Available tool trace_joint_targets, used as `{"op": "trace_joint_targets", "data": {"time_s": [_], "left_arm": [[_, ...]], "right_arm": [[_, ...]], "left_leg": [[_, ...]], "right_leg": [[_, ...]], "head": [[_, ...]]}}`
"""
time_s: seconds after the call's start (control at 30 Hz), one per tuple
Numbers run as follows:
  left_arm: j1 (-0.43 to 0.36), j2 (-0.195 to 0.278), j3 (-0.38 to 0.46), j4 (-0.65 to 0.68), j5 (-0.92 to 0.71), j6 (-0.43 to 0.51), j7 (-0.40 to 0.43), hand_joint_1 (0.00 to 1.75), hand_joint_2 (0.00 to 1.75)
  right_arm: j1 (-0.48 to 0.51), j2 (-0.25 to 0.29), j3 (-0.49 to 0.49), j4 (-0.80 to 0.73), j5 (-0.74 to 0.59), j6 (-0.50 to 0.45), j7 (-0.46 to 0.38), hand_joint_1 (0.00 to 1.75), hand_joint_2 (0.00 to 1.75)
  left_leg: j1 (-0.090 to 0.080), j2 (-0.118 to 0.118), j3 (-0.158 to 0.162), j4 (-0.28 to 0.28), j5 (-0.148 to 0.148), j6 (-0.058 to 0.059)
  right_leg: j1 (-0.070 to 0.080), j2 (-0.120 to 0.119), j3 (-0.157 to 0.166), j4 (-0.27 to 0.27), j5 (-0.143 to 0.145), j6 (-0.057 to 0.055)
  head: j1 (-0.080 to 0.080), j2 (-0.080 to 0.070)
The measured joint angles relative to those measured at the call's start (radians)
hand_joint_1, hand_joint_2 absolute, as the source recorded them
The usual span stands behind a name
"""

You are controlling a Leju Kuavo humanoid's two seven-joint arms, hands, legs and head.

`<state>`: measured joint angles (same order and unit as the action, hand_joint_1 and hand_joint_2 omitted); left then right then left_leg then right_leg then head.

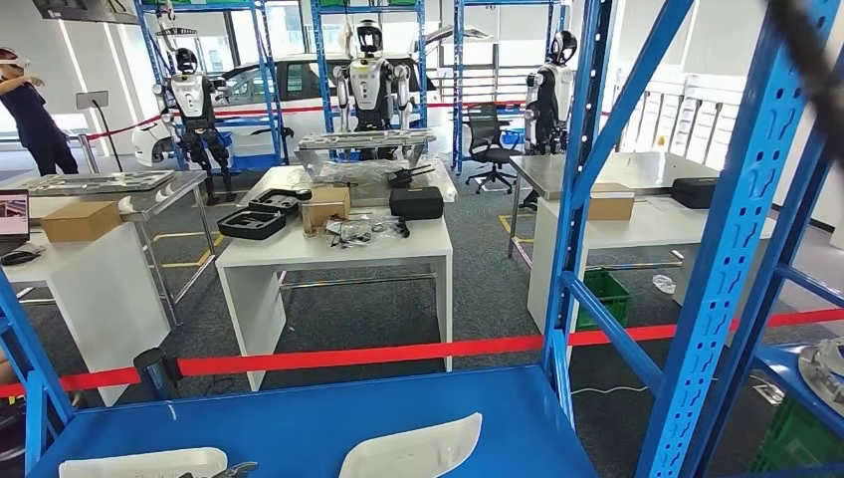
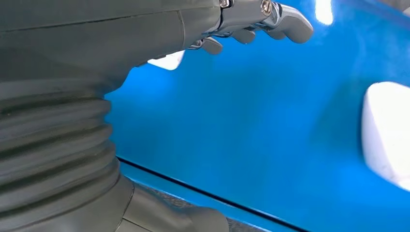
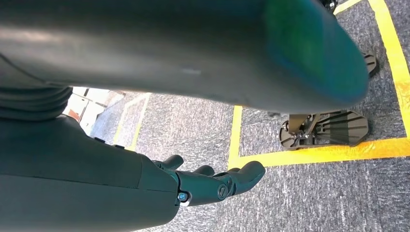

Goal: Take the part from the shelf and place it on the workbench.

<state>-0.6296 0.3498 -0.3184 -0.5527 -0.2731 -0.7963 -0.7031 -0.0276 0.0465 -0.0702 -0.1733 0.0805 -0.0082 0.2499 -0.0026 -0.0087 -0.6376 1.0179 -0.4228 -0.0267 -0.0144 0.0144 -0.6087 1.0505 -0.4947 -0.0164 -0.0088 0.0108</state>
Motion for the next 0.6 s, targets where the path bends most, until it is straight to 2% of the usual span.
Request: {"op": "trace_joint_targets", "data": {"time_s": [0.07,0.2,0.27,0.47,0.6], "left_arm": [[-0.001,0.002,-0.02,0.009,-0.007,0.033,0.0,0.0,1.75],[-0.009,-0.004,-0.043,0.037,-0.007,0.186,0.0,0.0,1.75],[-0.013,-0.011,-0.045,0.043,0.011,0.227,0.0,0.0,1.75],[-0.014,-0.024,-0.045,0.042,0.073,0.273,0.0,0.0,1.75],[-0.006,-0.026,-0.04,0.026,0.121,0.256,0.0,0.0,1.75]], "right_arm": [[0.0,0.0,0.0,0.0,0.0,0.0,0.0,0.0,0.0],[0.0,0.0,-0.001,0.0,0.0,0.0,0.0,0.0,0.0],[0.0,0.0,-0.001,0.0,0.0,-0.001,0.0,0.0,0.0],[0.0,0.0,-0.002,0.0,0.0,-0.002,0.0,0.0,0.0],[0.0,0.0,-0.002,0.0,0.002,-0.002,0.0,0.0,0.0]], "left_leg": [[0.0,0.0,0.0,0.0,0.0,0.0],[0.0,0.0,0.0,0.0,0.0,0.0],[0.0,0.0,0.0,0.0,0.0,0.0],[0.0,0.0,0.0,0.0,-0.001,0.001],[0.0,0.0,0.0,0.0,-0.001,0.001]], "right_leg": [[0.0,0.0,0.0,0.0,0.0,0.0],[0.0,0.0,0.0,0.0,0.0,0.0],[0.0,0.0,0.0,0.0,0.0,0.0],[0.0,0.0,0.0,-0.001,0.0,0.0],[0.0,0.0,0.0,-0.001,0.0,0.0]], "head": [[0.0,0.0],[0.0,0.0],[0.0,0.0],[0.0,0.0],[0.0,0.0]]}}
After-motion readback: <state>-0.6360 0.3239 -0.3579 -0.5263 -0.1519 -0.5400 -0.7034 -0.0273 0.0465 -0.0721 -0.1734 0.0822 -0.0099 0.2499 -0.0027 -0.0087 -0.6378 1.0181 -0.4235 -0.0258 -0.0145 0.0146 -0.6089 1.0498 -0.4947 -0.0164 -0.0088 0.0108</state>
